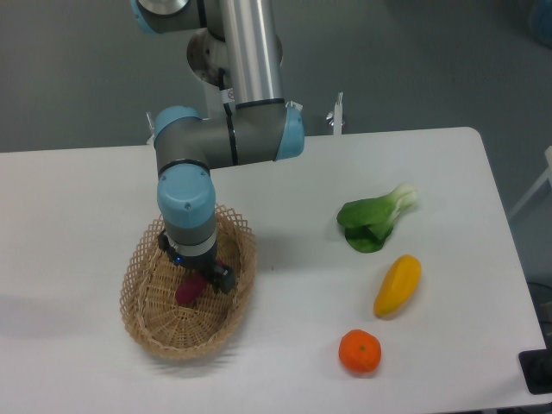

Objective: Pick up the sweet potato from the basket
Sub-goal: 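Lower the gripper into the basket and close on the purple sweet potato, then lift the sweet potato out of the basket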

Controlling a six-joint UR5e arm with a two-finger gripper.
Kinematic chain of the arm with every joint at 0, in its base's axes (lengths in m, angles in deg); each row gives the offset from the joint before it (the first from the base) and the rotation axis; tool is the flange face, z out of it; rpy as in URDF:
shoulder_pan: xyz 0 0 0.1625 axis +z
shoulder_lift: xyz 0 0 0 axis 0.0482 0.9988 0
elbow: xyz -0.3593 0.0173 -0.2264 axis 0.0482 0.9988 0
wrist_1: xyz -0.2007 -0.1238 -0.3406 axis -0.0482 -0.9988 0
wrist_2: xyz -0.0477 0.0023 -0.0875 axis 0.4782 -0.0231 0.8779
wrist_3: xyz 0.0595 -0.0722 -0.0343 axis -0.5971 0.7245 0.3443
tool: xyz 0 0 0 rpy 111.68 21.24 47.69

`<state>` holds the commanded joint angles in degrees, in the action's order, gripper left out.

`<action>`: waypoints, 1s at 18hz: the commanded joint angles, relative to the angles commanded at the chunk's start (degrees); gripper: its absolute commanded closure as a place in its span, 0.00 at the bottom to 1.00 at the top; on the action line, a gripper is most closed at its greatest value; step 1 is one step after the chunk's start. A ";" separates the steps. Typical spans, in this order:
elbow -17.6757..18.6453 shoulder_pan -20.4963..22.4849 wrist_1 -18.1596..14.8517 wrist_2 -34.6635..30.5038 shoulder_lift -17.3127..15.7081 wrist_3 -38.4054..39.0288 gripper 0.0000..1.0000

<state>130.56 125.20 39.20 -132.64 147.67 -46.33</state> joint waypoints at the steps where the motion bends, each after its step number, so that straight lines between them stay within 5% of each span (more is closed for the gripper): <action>1: 0.26 -0.09 0.45 -0.09 0.09 0.00 0.05; 6: 0.70 0.00 1.24 -0.09 -0.52 -0.44 0.56; 8: 0.62 0.00 1.24 0.00 -0.79 -0.88 0.67; 18: -1.14 0.79 1.07 -0.18 -3.59 -1.58 0.74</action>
<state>129.43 125.98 40.27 -132.82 144.07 -47.91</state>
